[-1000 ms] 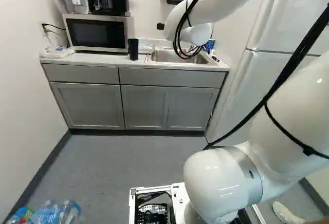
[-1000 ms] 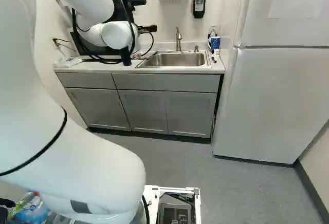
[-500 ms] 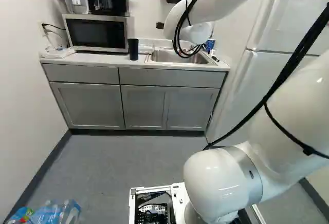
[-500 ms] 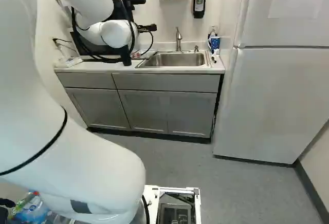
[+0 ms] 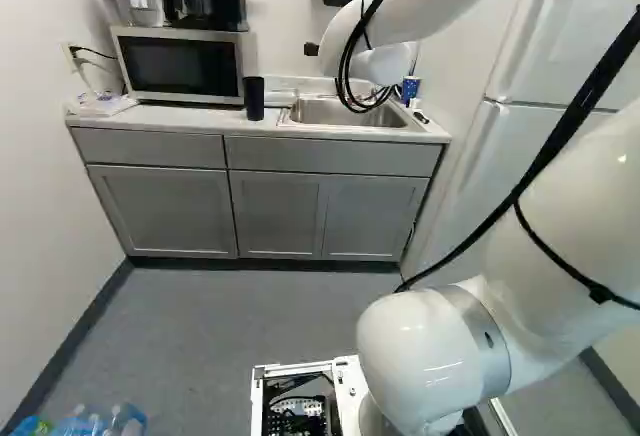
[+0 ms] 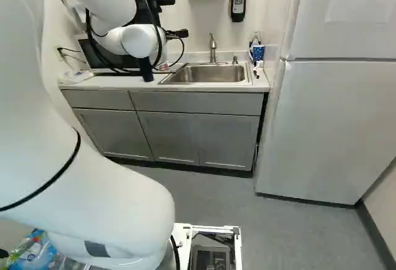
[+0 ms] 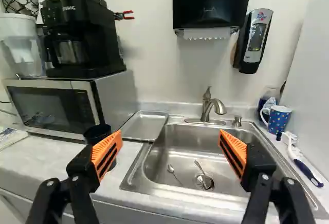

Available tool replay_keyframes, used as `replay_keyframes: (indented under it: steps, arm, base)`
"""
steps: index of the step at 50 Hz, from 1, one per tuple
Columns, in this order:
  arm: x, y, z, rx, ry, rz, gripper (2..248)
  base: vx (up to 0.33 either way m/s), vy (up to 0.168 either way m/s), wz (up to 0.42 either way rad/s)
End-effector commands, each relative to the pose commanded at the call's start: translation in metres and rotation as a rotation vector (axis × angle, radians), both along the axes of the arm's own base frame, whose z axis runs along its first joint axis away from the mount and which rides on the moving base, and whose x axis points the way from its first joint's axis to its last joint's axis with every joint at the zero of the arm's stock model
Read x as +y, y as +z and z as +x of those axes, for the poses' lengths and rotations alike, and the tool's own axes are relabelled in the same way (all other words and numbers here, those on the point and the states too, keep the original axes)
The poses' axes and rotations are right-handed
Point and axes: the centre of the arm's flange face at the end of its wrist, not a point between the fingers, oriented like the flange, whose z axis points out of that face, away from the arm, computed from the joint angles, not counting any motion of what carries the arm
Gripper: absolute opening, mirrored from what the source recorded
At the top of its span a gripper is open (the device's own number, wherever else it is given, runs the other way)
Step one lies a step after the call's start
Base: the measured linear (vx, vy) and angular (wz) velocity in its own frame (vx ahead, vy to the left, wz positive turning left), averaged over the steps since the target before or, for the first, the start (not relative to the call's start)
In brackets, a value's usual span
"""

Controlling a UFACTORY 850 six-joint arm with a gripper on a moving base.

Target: Rinse the cup and place it in the tray

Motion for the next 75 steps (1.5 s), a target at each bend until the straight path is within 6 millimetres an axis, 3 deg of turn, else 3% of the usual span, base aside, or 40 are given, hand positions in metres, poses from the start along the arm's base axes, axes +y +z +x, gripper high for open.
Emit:
replay_keyframes:
  steps: [41,75]
  arm:
    - [0.0000,0.0000,0.0000,0.000,0.000,0.000,247]
    - [0.0000,0.0000,0.0000,0.000,0.000,0.000,247]
  base:
    - [0.234,-0.093,0.155]
    - [0.108,-0.070,0.006]
